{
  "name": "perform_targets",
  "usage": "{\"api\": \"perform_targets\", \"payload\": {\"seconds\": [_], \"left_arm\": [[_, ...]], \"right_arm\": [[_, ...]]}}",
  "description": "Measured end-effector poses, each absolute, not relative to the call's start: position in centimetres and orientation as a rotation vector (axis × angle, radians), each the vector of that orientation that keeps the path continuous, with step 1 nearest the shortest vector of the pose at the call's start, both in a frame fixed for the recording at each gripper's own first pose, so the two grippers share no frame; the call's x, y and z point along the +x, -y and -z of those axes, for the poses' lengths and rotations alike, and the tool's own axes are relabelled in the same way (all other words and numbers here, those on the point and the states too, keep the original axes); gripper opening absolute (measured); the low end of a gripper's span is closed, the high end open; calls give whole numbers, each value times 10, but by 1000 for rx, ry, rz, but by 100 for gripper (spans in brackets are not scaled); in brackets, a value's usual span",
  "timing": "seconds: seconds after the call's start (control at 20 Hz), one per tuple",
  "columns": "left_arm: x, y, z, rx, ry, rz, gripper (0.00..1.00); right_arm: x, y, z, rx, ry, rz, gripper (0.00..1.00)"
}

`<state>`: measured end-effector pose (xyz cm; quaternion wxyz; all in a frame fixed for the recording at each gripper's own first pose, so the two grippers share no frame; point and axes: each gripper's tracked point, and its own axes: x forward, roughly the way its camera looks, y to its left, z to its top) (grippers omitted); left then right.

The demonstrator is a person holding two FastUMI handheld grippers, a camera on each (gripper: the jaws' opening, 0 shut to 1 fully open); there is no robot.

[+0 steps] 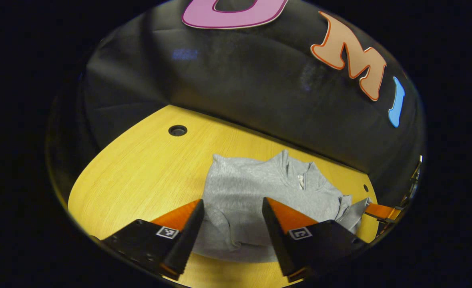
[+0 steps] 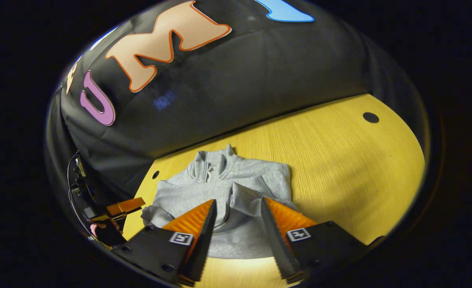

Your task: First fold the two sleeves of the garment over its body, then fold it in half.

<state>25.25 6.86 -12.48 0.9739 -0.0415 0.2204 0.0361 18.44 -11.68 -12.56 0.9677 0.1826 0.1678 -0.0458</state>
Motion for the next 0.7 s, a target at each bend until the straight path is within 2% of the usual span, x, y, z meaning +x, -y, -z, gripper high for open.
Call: {"api": "perform_targets", "payload": {"seconds": [0.05, 0.1, 0.15, 0.3, 0.35, 0.45, 0.5, 0.55, 0.7], "left_arm": [[252, -71, 118, -70, -427, -77, 91], [248, -70, 109, -57, -412, -72, 93], [242, -68, 101, -52, -401, -61, 93], [217, -60, 77, -54, -374, -21, 94], [206, -58, 67, -51, -368, -4, 93], [181, -54, 52, -25, -356, 30, 94], [167, -52, 45, -8, -345, 49, 94], [153, -50, 37, 10, -330, 62, 94], [106, -46, 26, 56, -312, 90, 93]], "right_arm": [[182, 115, 118, 355, -317, 84, 81], [177, 114, 111, 338, -302, 85, 89], [171, 112, 106, 318, -290, 83, 87], [141, 100, 86, 245, -263, 62, 89], [129, 95, 77, 217, -250, 52, 96], [102, 83, 64, 150, -223, 31, 97], [89, 79, 59, 124, -211, 28, 92], [75, 72, 56, 113, -200, 24, 98], [33, 53, 49, 104, -176, 16, 98]]}}
